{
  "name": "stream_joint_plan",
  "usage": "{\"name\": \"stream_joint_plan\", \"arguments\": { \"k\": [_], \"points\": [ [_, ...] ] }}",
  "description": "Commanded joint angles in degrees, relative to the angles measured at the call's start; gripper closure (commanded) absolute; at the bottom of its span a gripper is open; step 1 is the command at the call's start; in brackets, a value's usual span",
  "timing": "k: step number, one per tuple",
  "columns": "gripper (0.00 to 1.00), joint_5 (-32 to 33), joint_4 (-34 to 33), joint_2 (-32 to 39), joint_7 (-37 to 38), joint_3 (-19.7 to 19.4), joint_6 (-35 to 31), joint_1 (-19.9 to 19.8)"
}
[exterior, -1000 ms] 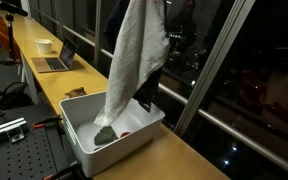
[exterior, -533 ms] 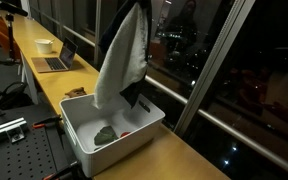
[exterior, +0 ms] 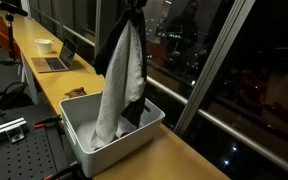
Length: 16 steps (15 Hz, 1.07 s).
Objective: Remove the items from the white basket, put them on the table and then put them back in the white basket
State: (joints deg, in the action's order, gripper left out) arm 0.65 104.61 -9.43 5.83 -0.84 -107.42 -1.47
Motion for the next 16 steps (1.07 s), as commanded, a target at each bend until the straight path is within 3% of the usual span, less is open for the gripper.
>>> {"name": "stream_joint_plan", "arguments": {
  "k": [1, 4, 5, 6, 14, 16],
  "points": [
    [0.97, -2.48, 9.0, -5.72, -1.89, -1.96, -4.7, -1.0],
    [0.97, -3.51, 14.15, -6.86, -2.58, -2.78, -7.78, -1.13],
    [0.63, -3.8, 15.47, -6.66, -2.66, -2.73, -8.91, -1.05],
    [0.61, -4.07, 16.89, -6.75, -2.86, -2.55, -9.76, -0.9],
    [0.05, -4.18, 21.43, -6.3, -1.97, 0.69, -12.78, 1.9],
    [0.0, -4.51, 22.3, -4.73, -1.37, 2.48, -14.08, 3.61]
  ]
}}
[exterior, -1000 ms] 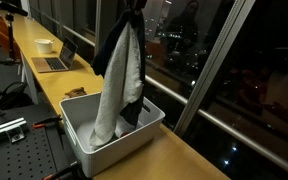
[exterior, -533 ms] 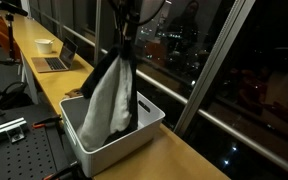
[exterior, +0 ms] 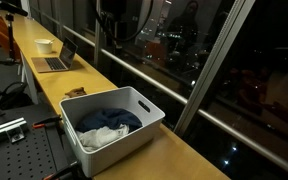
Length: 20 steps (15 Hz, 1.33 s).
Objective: Remove the items from the white basket, put them on the table and then put them back in the white basket
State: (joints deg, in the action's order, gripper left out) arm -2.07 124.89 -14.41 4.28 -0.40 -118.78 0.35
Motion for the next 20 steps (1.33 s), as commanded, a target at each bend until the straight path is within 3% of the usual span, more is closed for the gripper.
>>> {"name": "stream_joint_plan", "arguments": {
  "k": [1, 5, 10, 20],
  "points": [
    [0.0, -1.96, 2.54, 1.01, 0.47, 3.03, -3.53, 2.67],
    [0.0, -0.41, 5.68, 6.37, 3.09, 8.34, -9.59, 6.65],
    [0.0, 5.94, 6.34, 17.03, 8.89, 13.61, -17.64, 10.99],
    [0.0, 21.55, 1.58, 29.22, 20.27, 12.84, -18.74, 19.12]
  ]
}}
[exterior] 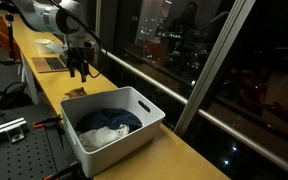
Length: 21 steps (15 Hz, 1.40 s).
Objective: Remove the items from the white basket, put them on the table and then put them back in the white basket
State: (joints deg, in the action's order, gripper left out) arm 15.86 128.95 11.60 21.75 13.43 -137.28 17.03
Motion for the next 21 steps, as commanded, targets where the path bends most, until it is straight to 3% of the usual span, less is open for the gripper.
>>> {"name": "stream_joint_plan", "arguments": {
  "k": [1, 9, 20, 21],
  "points": [
    [0.0, 4.34, -3.15, 4.56, 3.4, -0.99, -0.44, 3.16],
    [0.0, 3.68, -7.79, 15.83, 2.51, -3.54, -5.27, 6.22],
    [0.0, -2.71, -11.07, 25.57, -2.82, -6.41, -14.71, 4.83],
    [0.17, -3.65, -11.01, 25.55, -3.52, -6.27, -14.92, 4.56]
  ]
}}
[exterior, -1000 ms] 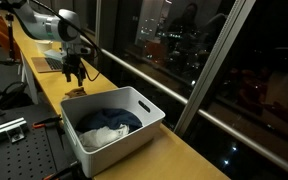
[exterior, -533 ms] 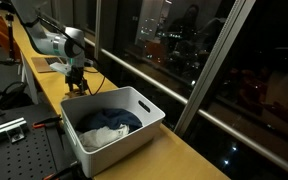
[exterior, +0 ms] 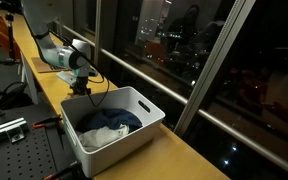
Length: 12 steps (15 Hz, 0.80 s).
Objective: Remove the items from the white basket, put them on the table and then put them back in the white basket
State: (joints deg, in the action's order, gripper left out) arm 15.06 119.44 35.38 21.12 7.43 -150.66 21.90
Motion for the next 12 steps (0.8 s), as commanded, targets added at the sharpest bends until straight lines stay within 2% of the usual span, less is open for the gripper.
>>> {"name": "stream_joint_plan", "arguments": {
  "k": [1, 8, 11, 12],
  "points": [
    [0.28, -3.89, -1.56, 1.68, -3.86, -0.14, -1.51, -0.78],
    [0.81, -8.3, 0.07, -1.87, -7.41, 0.31, -0.68, -3.51],
    [0.99, -8.01, 2.72, -7.68, -6.62, -0.47, 0.69, -3.43],
    [1.0, -7.66, 3.77, -10.69, -6.3, -0.77, 1.58, -3.43]
  ]
}}
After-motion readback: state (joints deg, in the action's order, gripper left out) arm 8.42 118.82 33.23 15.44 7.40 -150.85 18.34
